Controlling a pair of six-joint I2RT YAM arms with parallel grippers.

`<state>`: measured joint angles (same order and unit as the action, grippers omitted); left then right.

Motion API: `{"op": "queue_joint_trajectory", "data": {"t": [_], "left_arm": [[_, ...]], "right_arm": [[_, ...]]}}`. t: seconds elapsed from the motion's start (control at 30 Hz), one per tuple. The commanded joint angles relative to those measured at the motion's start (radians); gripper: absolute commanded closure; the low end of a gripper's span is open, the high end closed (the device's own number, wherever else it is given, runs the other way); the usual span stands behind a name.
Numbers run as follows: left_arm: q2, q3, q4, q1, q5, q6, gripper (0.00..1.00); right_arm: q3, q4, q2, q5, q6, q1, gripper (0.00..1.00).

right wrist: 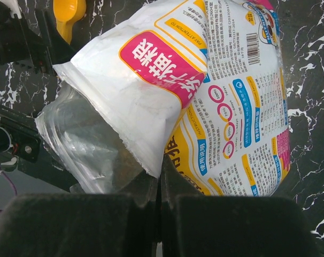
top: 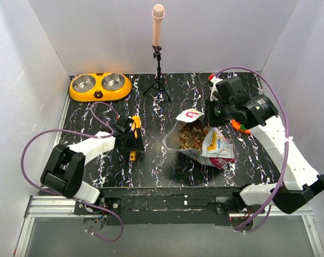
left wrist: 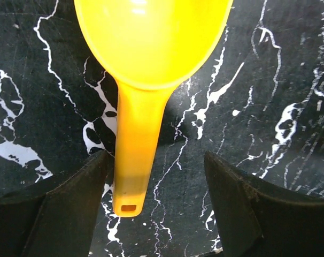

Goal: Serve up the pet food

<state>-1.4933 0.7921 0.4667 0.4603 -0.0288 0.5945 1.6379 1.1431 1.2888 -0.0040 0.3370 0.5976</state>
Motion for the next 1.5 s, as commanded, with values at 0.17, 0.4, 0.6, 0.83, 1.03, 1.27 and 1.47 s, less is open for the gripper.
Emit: {"op": "queue_joint_trajectory", "data": {"t": [0.17,0.4,0.6,0.83,1.03,1.27,1.47], "left_arm": [[0.057,-0.115,-0.271,-0.129,-0.254,0.024,0.31],[-0.034,-0.212,-0.5,-0.273,-0.532,0.067,0.32],[-0.08,-0.251,-0.583,-0.287,-0.562,0.082,0.39],[-0.03,-0.26,-0.501,-0.273,-0.467,0.016,0.56],[0.031,-0.225,-0.399,-0.191,-0.295,0.022,0.8],[0.034,-0.062,-0.134,0.007,0.094,0.039,1.0],[-0.008,0.045,-0.01,0.12,0.27,0.038,0.88]], "right_arm": [[0.008,-0.151,-0.097,-0.073,0.028,0.005,0.99],[0.016,-0.148,-0.108,-0.076,0.017,0.005,0.99],[0.02,-0.143,-0.109,-0.077,0.013,0.005,0.99],[0.005,-0.143,-0.123,-0.074,0.008,0.005,0.99],[-0.007,-0.152,-0.118,-0.085,0.017,0.005,0.99],[-0.009,-0.157,-0.114,-0.09,0.028,0.005,0.99],[-0.027,-0.163,-0.121,-0.096,0.039,0.005,0.99]]}}
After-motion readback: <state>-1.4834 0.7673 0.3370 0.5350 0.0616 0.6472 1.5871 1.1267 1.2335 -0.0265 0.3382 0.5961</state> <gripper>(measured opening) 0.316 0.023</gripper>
